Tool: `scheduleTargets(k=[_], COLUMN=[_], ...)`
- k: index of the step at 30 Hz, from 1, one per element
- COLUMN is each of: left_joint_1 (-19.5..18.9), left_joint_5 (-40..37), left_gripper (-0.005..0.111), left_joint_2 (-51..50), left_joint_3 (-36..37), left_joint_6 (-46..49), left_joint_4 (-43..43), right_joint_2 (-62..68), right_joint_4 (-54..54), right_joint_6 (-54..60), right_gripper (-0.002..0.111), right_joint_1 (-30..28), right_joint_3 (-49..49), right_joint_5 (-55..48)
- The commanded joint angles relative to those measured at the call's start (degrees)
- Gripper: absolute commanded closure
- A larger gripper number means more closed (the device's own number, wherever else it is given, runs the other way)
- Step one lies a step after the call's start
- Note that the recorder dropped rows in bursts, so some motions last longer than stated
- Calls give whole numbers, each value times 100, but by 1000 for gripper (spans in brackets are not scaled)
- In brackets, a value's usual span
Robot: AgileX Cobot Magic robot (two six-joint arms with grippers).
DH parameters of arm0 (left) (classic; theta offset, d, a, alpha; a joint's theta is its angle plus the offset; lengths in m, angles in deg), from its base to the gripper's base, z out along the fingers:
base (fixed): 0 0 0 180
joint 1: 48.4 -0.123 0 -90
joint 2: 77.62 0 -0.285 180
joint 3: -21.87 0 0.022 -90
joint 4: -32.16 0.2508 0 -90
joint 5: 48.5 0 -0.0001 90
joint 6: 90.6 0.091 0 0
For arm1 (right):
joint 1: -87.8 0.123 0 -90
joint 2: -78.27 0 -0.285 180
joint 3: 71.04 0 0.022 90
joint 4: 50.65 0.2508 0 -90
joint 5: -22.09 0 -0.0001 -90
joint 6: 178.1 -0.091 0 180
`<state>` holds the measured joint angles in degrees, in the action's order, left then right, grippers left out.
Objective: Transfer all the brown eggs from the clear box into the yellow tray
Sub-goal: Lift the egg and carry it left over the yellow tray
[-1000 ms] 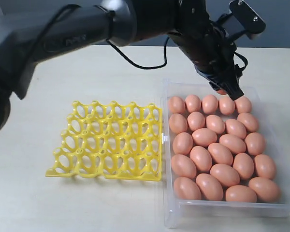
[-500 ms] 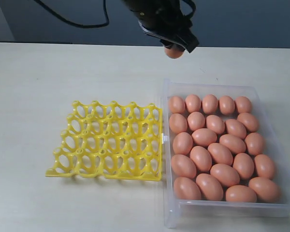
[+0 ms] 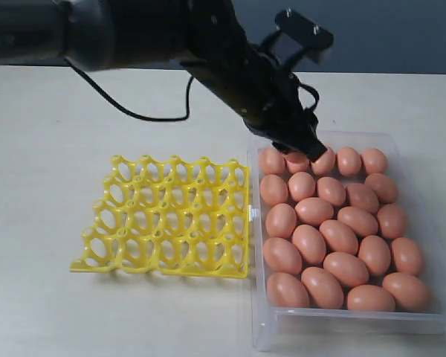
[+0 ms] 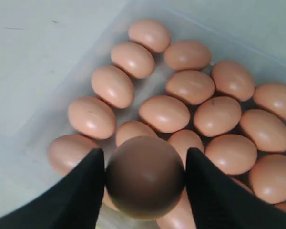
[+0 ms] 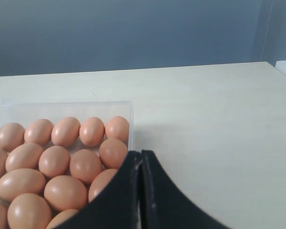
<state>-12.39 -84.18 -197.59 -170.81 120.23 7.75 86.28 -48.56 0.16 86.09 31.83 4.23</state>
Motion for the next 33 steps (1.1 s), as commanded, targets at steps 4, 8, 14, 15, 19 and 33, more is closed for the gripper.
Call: scheduleTargets(k=[4,8,14,15,19,33], left_joint_1=[5,-380,-1635,-1731,-1943,-2444], left_joint_5=[678,98,592,633,1350,917], left_gripper=[106,106,106,106,106,106], left_joint_2=[-86,314,1354,1354,1354,1151], left_joint_3=[18,94,1287,1436,1938,2427], left_joint_6=[93,-393,-987,-987,-1096,-1586], left_joint_4=[150,916,1008,1008,1636,1592], right_joint_2=[-22,-22,-22,-22,-22,-22], right_joint_4=[1,1,1,1,6,6], right_joint_6=[26,26,26,26,26,26], right_gripper=[109,109,109,109,109,109], right_joint_1=[1,1,1,1,1,1], right_joint_3=[-9,-9,-9,-9,-9,-9], right_joint_5=[38,38,38,38,38,38])
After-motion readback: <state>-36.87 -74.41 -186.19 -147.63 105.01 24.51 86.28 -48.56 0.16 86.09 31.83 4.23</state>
